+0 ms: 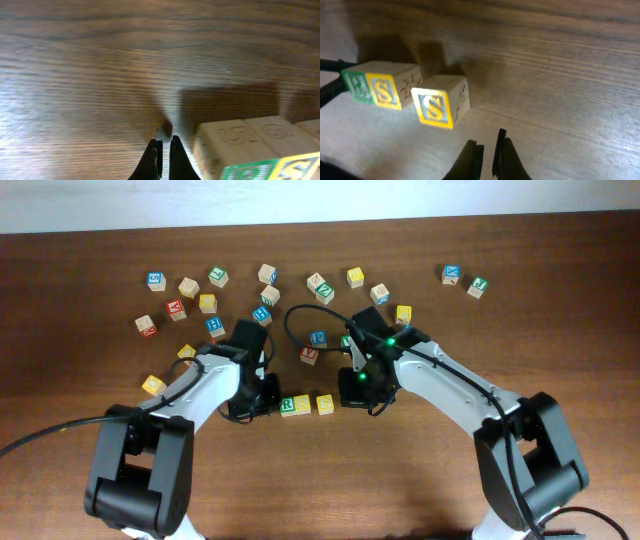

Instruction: Spell out RSS

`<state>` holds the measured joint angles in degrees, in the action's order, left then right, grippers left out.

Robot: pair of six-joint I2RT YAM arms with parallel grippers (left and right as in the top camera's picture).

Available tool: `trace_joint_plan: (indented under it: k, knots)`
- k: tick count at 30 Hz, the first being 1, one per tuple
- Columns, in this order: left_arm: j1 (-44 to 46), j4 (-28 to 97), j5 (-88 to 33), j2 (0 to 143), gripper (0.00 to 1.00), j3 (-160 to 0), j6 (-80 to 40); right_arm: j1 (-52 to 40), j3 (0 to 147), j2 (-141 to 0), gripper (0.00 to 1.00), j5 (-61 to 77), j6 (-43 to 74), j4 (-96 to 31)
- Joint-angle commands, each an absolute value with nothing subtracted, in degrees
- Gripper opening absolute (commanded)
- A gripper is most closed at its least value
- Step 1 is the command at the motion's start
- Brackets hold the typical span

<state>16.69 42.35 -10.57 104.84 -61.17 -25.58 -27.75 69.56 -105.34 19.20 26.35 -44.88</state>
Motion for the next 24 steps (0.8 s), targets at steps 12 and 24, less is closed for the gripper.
trace_joint_plan:
  k: [12, 24]
  knots:
    - [20.1, 38.35, -11.38, 106.08, 0.0, -60.77, -27.4, -32.01, 68.99, -111.39, 0.04, 20.62, 32.05, -37.67]
    - [20.01, 39.2, -10.48, 106.06, 0.0, -60.8, -27.38, -31.75, 69.01, -111.39, 0.04, 19.09, 31.94, -37.52]
